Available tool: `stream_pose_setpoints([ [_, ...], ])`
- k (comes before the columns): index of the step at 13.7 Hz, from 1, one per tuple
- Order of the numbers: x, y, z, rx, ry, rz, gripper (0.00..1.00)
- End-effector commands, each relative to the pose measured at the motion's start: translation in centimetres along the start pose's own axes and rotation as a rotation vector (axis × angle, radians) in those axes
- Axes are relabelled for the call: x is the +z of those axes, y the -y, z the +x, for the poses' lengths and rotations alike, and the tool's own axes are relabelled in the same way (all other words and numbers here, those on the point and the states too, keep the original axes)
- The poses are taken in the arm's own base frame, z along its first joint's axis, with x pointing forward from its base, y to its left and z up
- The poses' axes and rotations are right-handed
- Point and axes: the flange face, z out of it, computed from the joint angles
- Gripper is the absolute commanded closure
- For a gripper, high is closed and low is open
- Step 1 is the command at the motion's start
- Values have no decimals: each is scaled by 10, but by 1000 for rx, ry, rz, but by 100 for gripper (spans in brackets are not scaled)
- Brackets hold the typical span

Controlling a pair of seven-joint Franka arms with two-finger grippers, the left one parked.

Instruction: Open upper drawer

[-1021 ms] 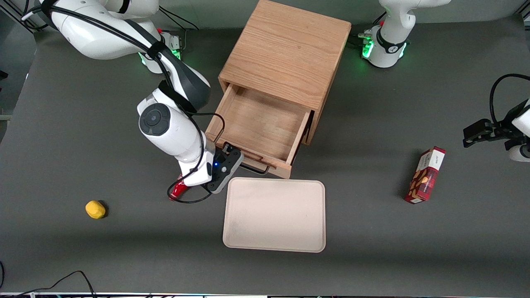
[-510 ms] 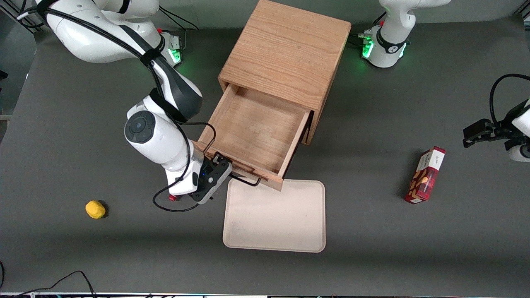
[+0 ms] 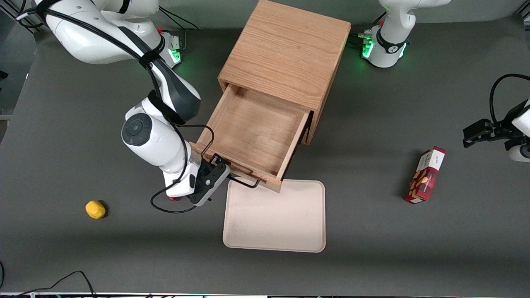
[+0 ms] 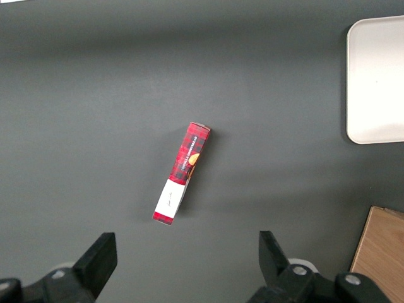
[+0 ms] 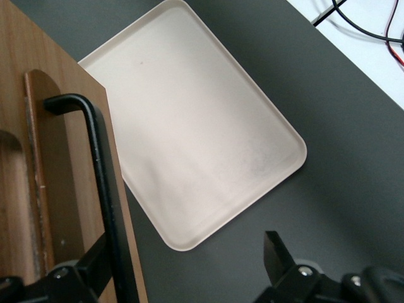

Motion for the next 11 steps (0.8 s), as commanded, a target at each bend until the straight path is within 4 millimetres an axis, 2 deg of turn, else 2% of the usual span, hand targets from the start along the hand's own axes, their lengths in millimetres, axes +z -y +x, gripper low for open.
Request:
stream_pose_setpoints([
  [1, 8, -9, -3, 36, -16, -8, 0],
  [6, -4, 21, 9, 39, 19, 78, 0],
  [11, -15, 36, 15, 32, 51, 126, 0],
])
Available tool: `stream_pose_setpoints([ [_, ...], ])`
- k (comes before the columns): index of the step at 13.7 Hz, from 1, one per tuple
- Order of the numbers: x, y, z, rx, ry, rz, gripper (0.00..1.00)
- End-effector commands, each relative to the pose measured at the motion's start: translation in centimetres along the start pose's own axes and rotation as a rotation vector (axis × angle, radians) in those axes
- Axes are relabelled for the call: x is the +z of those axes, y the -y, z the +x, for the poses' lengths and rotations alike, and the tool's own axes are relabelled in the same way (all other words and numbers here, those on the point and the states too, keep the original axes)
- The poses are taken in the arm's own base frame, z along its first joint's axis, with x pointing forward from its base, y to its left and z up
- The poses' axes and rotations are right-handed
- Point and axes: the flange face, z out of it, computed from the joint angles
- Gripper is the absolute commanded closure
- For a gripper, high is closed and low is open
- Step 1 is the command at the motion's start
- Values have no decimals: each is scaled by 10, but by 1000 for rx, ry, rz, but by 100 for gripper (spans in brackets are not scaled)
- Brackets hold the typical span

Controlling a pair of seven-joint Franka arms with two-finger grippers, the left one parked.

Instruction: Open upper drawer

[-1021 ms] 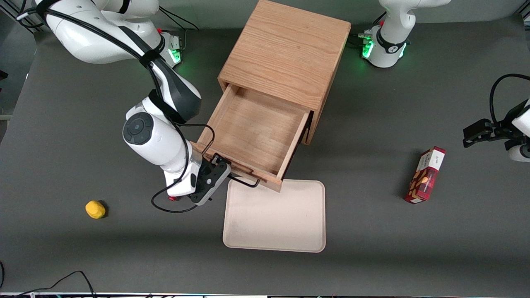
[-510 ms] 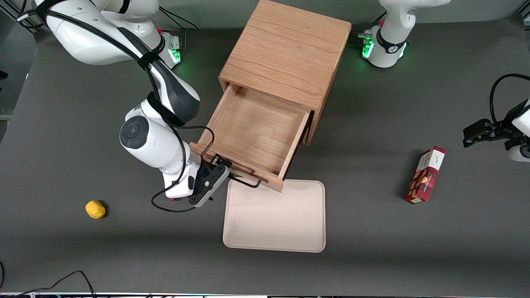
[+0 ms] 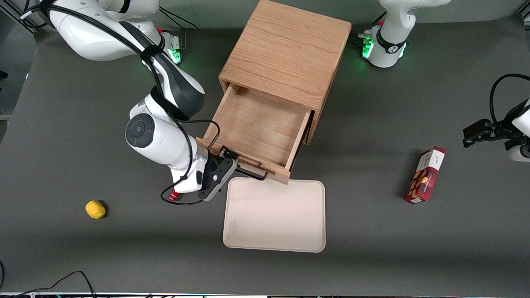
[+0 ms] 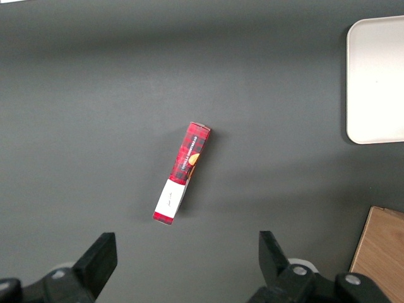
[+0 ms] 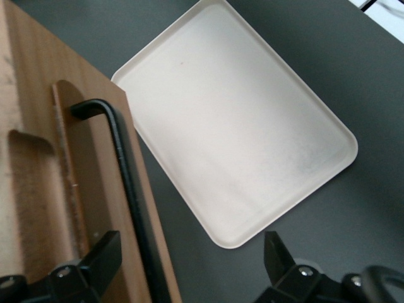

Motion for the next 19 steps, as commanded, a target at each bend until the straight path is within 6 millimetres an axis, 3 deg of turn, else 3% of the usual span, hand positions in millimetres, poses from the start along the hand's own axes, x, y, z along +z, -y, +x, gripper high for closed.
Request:
stream_pose_setpoints([
  [1, -9, 10, 3, 0, 27, 21, 0],
  [3, -36, 7, 3, 8, 41, 12, 0],
  [4, -61, 8, 2, 20, 29, -7, 0],
  [6, -130, -5, -11, 73, -43, -43, 0],
  [8, -192, -25, -49, 165, -21, -65, 0],
  [10, -250, -55, -108, 364, 46, -38, 0],
  [11, -271, -54, -141, 482, 77, -70, 0],
  [13, -298, -58, -200, 807, 82, -146, 0],
  [15, -304, -64, -248, 973, 159, -288, 0],
  [17, -304, -81, -272, 1013, 184, -297, 0],
  [19, -297, -86, -275, 1016, 198, -299, 0],
])
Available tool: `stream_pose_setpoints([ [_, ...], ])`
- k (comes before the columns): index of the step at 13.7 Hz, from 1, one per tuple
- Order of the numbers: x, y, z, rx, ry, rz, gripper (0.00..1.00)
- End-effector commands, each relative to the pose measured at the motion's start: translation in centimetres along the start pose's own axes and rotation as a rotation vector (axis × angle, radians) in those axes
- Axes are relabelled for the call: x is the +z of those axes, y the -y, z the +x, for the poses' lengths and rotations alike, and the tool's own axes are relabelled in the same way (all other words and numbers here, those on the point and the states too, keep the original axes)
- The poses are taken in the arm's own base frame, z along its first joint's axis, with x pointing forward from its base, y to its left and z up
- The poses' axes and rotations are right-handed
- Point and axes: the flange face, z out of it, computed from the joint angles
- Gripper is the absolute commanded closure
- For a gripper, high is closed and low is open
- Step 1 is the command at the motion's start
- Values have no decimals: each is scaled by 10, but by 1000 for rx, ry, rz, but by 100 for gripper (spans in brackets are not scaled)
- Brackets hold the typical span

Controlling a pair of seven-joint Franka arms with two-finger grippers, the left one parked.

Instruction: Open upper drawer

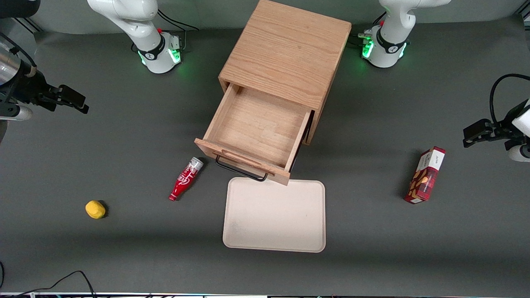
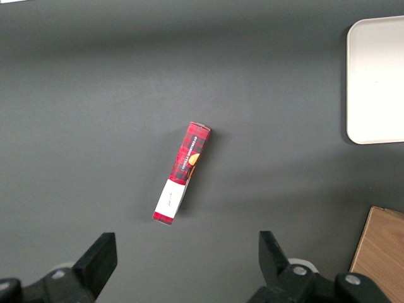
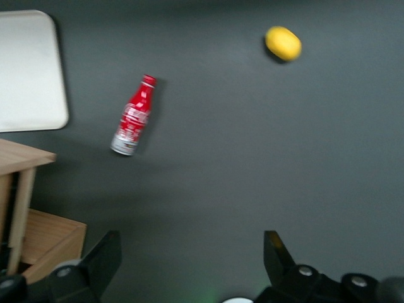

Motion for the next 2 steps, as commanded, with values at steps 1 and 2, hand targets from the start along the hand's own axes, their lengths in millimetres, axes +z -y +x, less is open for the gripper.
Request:
stream_pose_setpoints([
  [1, 9, -4, -2, 37, -3, -29, 0],
  [2, 8, 0, -2, 30, -6, -33, 0],
])
